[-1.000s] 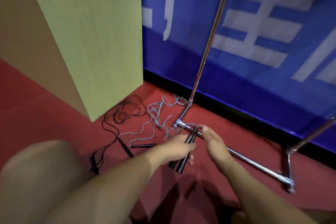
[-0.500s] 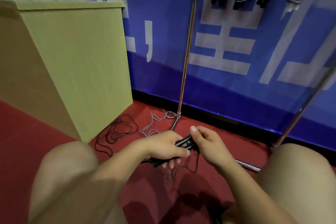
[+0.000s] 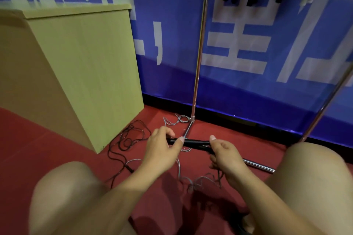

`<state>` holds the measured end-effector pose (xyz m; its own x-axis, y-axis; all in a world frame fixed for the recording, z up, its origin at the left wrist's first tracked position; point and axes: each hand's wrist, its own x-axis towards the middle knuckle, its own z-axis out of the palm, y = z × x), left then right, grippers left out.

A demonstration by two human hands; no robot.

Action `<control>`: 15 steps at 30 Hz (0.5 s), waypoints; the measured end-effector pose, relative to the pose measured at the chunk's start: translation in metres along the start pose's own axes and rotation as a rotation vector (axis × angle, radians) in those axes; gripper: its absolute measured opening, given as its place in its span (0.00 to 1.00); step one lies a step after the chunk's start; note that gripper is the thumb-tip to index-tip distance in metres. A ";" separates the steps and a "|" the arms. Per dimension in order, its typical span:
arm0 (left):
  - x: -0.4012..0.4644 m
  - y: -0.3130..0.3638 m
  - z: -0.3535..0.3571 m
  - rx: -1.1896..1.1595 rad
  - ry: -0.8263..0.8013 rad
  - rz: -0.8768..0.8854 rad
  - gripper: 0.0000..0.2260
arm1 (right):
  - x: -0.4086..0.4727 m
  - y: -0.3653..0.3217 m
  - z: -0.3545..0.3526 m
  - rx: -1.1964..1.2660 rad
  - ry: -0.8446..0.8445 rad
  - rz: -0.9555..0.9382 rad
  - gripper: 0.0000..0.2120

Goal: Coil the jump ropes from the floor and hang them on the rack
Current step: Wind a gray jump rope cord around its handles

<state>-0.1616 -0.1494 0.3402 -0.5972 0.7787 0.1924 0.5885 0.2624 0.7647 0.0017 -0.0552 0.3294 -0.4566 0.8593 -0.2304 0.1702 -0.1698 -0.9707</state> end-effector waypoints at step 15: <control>-0.010 0.014 0.001 -0.621 0.163 -0.196 0.12 | 0.006 -0.004 0.023 0.226 0.135 -0.067 0.19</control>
<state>-0.1472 -0.1526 0.3478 -0.7646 0.6409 0.0672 0.0672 -0.0244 0.9974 -0.0217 -0.0599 0.3306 -0.3370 0.9264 -0.1682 -0.0624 -0.2003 -0.9778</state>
